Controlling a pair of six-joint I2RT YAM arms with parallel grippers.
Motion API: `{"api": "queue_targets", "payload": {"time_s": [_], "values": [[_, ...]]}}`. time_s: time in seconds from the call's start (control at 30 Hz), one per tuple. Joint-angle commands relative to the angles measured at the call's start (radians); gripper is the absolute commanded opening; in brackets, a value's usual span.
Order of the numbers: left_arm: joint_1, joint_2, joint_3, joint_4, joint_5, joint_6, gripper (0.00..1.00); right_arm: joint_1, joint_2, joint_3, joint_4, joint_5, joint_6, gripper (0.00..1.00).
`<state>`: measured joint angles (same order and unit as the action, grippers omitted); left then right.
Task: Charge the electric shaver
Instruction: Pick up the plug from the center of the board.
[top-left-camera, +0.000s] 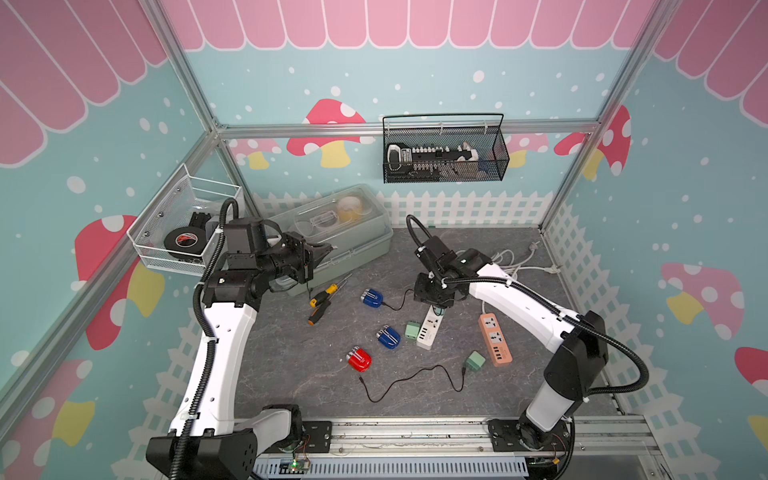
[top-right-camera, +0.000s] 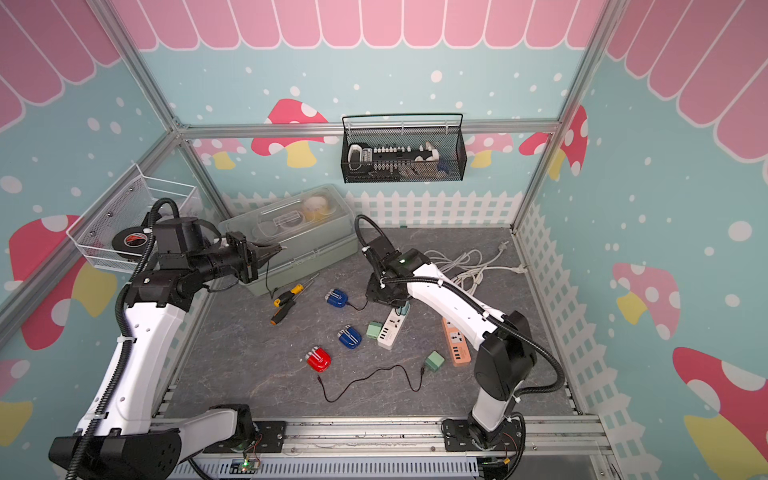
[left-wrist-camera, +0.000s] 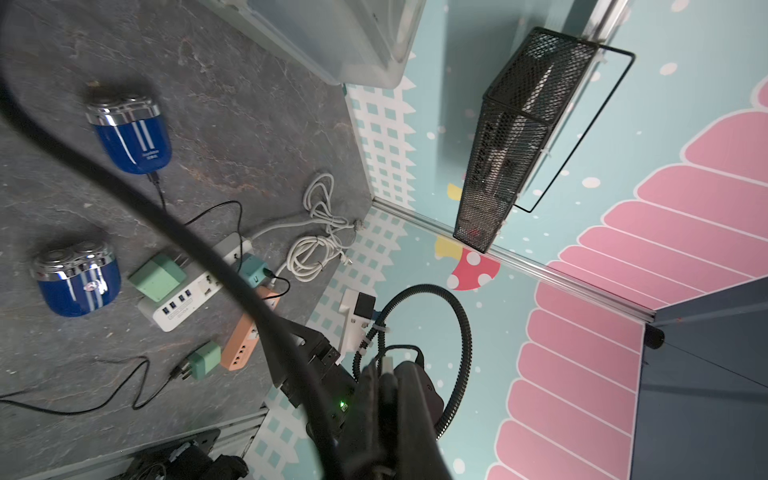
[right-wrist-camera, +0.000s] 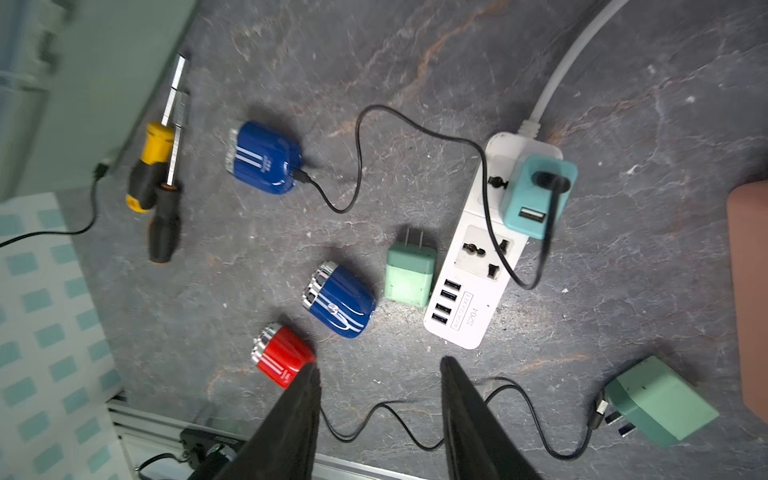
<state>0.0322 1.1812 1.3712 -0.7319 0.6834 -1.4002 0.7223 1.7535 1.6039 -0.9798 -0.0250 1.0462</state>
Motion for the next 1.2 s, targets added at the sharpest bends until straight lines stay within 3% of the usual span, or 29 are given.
{"api": "queue_targets", "payload": {"time_s": [0.0,0.27,0.6,1.17], "values": [[0.003,-0.040,-0.048,-0.028,-0.035,0.067,0.00,0.029,0.061,0.042,-0.045,0.000,-0.023,0.47],[-0.008,-0.128,-0.193,0.001,-0.043,0.053,0.00,0.041,0.222,0.031,0.037,0.024,-0.002,0.47],[-0.088,-0.202,-0.370,0.080,-0.056,-0.006,0.00,0.015,0.271,-0.022,0.074,0.053,0.017,0.56],[-0.126,-0.203,-0.430,0.126,-0.052,-0.030,0.00,0.007,0.301,-0.122,0.151,-0.031,0.106,0.59]]}}
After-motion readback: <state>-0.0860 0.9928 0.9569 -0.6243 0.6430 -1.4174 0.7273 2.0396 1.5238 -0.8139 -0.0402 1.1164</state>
